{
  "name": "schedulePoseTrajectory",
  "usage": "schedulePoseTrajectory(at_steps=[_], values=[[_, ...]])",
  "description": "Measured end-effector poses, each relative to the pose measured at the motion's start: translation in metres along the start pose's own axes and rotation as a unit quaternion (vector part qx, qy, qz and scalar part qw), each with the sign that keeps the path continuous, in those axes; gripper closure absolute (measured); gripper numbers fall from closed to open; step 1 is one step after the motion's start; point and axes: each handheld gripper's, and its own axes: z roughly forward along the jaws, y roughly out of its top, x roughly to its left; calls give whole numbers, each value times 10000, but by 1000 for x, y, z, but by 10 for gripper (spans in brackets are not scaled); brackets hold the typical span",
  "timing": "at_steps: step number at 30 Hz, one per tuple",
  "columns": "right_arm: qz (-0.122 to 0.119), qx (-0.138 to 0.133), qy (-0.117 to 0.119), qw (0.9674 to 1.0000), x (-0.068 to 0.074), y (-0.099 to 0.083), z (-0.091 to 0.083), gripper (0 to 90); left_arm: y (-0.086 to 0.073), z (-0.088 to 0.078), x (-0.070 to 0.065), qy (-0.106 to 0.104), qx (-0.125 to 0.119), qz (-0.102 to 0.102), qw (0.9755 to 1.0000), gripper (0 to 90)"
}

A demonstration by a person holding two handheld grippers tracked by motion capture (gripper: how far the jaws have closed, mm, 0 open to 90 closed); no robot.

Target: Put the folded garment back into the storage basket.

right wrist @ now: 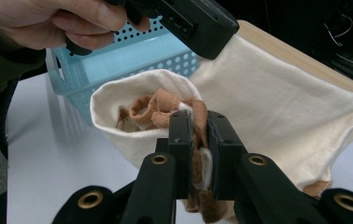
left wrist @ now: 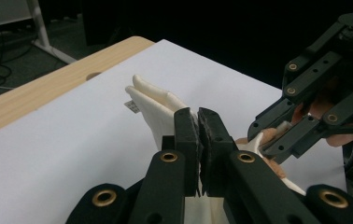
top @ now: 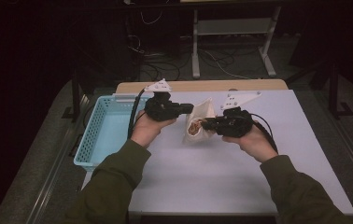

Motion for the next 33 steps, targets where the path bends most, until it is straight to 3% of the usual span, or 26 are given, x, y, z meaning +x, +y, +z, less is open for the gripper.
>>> schedulePoseTrajectory(at_steps=[13, 33], values=[[-187, -32, 102, 9998, 9, 28, 17, 797, -1, -34, 15, 293, -104, -69, 9995, 867], [-378, -49, 425, 9984, 24, 70, 64, 797, -10, -87, 50, 785, -221, -164, 9965, 867]])
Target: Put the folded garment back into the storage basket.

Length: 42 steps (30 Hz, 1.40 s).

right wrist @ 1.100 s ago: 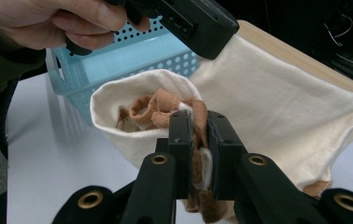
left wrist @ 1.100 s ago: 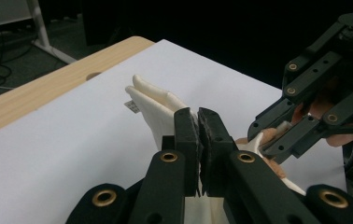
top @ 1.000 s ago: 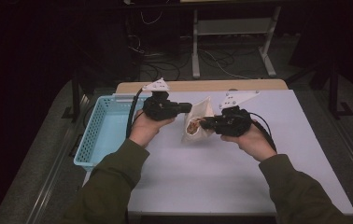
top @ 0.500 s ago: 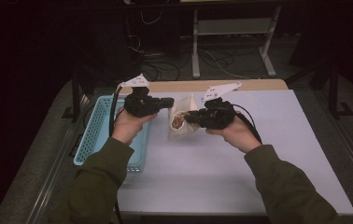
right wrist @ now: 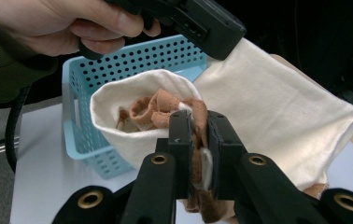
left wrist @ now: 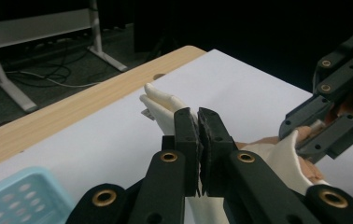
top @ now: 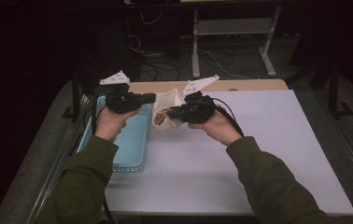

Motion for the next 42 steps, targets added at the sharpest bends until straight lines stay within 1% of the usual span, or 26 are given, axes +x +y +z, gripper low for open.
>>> schedulePoseTrajectory(at_steps=[7, 9, 10, 14, 17, 20, 21, 22, 23, 27, 33, 41, 42], values=[[-50, -29, 123, 9999, 5, 13, 20, 797, -6, -16, 16, 164, -111, -83, 9998, 867], [-65, -34, 141, 9999, 5, 15, 23, 796, -6, -18, 18, 199, -137, -107, 9997, 867], [-125, -44, 199, 9997, 7, 22, 32, 797, -8, -25, 24, 251, -141, -116, 9995, 867], [-154, -46, 261, 9995, 10, 28, 41, 797, -10, -34, 31, 351, -184, -163, 9991, 867], [-233, -28, 323, 9992, 13, 35, 51, 797, -13, -43, 37, 434, -231, -206, 9986, 867], [-265, -8, 393, 9989, 16, 41, 62, 797, -17, -51, 43, 525, -257, -260, 9980, 867], [-265, -8, 393, 9989, 16, 41, 62, 797, -17, -51, 43, 525, -257, -260, 9980, 867], [-271, 4, 409, 9988, 17, 43, 65, 797, -19, -58, 47, 589, -269, -291, 9975, 867], [-287, 7, 451, 9986, 20, 46, 72, 797, -21, -60, 49, 614, -276, -303, 9973, 867], [-294, 23, 551, 9980, 23, 50, 85, 797, -27, -70, 57, 708, -300, -390, 9963, 867], [-329, 47, 638, 9974, 28, 56, 100, 797, -34, -80, 67, 819, -310, -492, 9949, 867], [-382, 90, 771, 9962, 36, 64, 117, 796, -40, -89, 75, 956, -319, -570, 9933, 867], [-388, 95, 788, 9961, 37, 65, 120, 796, -41, -90, 76, 980, -323, -604, 9928, 867]])
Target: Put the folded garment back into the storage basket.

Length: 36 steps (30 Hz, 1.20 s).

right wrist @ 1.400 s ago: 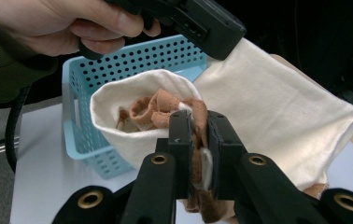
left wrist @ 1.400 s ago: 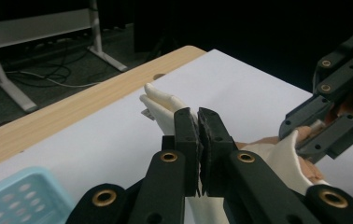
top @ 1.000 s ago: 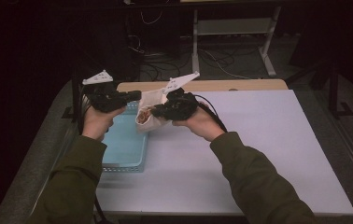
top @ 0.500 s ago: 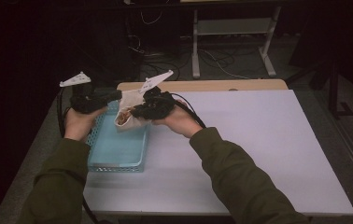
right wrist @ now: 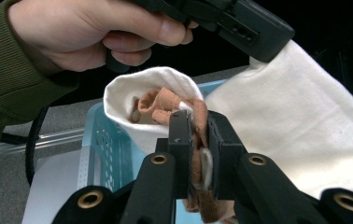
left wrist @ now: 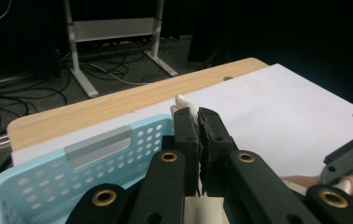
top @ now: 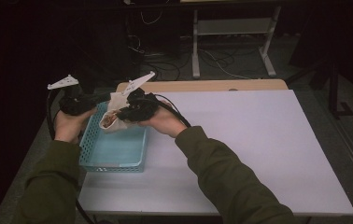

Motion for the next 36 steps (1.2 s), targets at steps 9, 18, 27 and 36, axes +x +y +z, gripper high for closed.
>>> schedulePoseTrajectory(at_steps=[9, 18, 27, 36], values=[[10, 93, 106, 9999, 4, -3, 17, 796, -12, 2, 8, 128, 117, -50, 9998, 867], [50, 227, 204, 9995, 10, -16, 28, 796, -26, 15, 8, 188, 369, -60, 9991, 866], [67, 406, 295, 9987, 14, -28, 38, 794, -37, 28, 9, 161, 537, -130, 9983, 866], [9, 543, 345, 9979, 19, -40, 48, 789, -44, 34, 11, 115, 596, -215, 9979, 866]])
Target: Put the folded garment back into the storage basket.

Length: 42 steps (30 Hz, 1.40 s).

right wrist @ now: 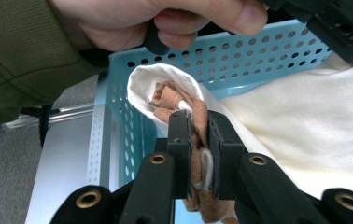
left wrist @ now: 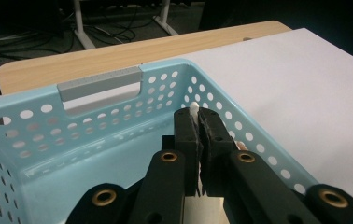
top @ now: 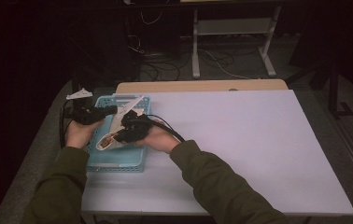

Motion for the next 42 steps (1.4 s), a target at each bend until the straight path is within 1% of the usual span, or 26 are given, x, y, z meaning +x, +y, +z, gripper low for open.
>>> schedulePoseTrajectory(at_steps=[1, 4, 6, 8, 9, 12, 13, 14, 15, 16, 19, 22, 24, 26, 27, 28, 31, 35, 37, 38, 39, 40, 41, 42], values=[[50, 2, 33, 10000, 0, -1, 0, 789, 0, 0, 0, -10, 12, -15, 10000, 866], [63, 24, 64, 10000, -1, -2, -2, 761, -1, 2, 0, -21, 33, -18, 10000, 866], [-13, 27, 75, 10000, -1, -1, -3, 683, 0, 2, 0, -33, 46, -32, 10000, 866], [16, 10, 73, 10000, -1, -1, -5, 614, 0, 3, 0, -41, 68, -40, 10000, 866], [-5, 22, 68, 10000, -1, 0, -5, 602, -1, 4, 0, -58, 79, -42, 9999, 866], [48, 9, 18, 10000, -2, 0, -8, 545, -1, 5, 0, -75, 96, -54, 9999, 866], [48, 9, 18, 10000, -2, 0, -8, 545, -1, 5, 0, -75, 96, -54, 9999, 866], [66, -14, 5, 10000, -2, 0, -9, 528, -1, 6, 0, -74, 119, -52, 9999, 866], [102, -86, -12, 9999, -3, 0, -13, 489, -1, 7, 0, -96, 138, -57, 9998, 866], [119, -84, -21, 9999, -3, 0, -14, 482, -1, 7, 0, -94, 158, -50, 9998, 866], [116, -133, -67, 9998, -3, -1, -19, 459, 0, 10, 1, -7, 184, -39, 9998, 865], [139, -153, -137, 9997, -5, -3, -25, 431, 1, 11, 5, 126, 216, -17, 9997, 864], [123, -171, -177, 9996, -6, -6, -28, 415, 2, 13, 7, 176, 246, -39, 9995, 864], [167, -215, -233, 9994, -7, -9, -33, 396, 3, 16, 8, 218, 263, -58, 9994, 864], [141, -223, -262, 9993, -9, -10, -35, 391, 4, 17, 9, 256, 303, -48, 9992, 864], [151, -249, -279, 9992, -10, -11, -37, 389, 4, 19, 9, 296, 330, -21, 9990, 864], [203, -295, -367, 9987, -13, -17, -45, 383, 4, 27, 12, 429, 364, -31, 9984, 863], [268, -354, -444, 9980, -17, -24, -54, 378, 2, 36, 17, 585, 443, -90, 9973, 862], [286, -376, -502, 9976, -19, -27, -59, 370, 0, 40, 20, 695, 533, -95, 9961, 859], [334, -391, -514, 9974, -19, -29, -61, 368, -1, 42, 22, 753, 565, -102, 9955, 859], [334, -391, -514, 9974, -19, -29, -61, 368, -1, 42, 22, 753, 565, -102, 9955, 859], [353, -393, -545, 9971, -20, -31, -63, 367, -3, 44, 26, 827, 586, -150, 9947, 859], [369, -405, -594, 9967, -22, -35, -67, 365, -4, 45, 28, 842, 633, -158, 9943, 854], [377, -412, -602, 9966, -23, -37, -69, 364, -5, 46, 29, 894, 629, -195, 9938, 851]])
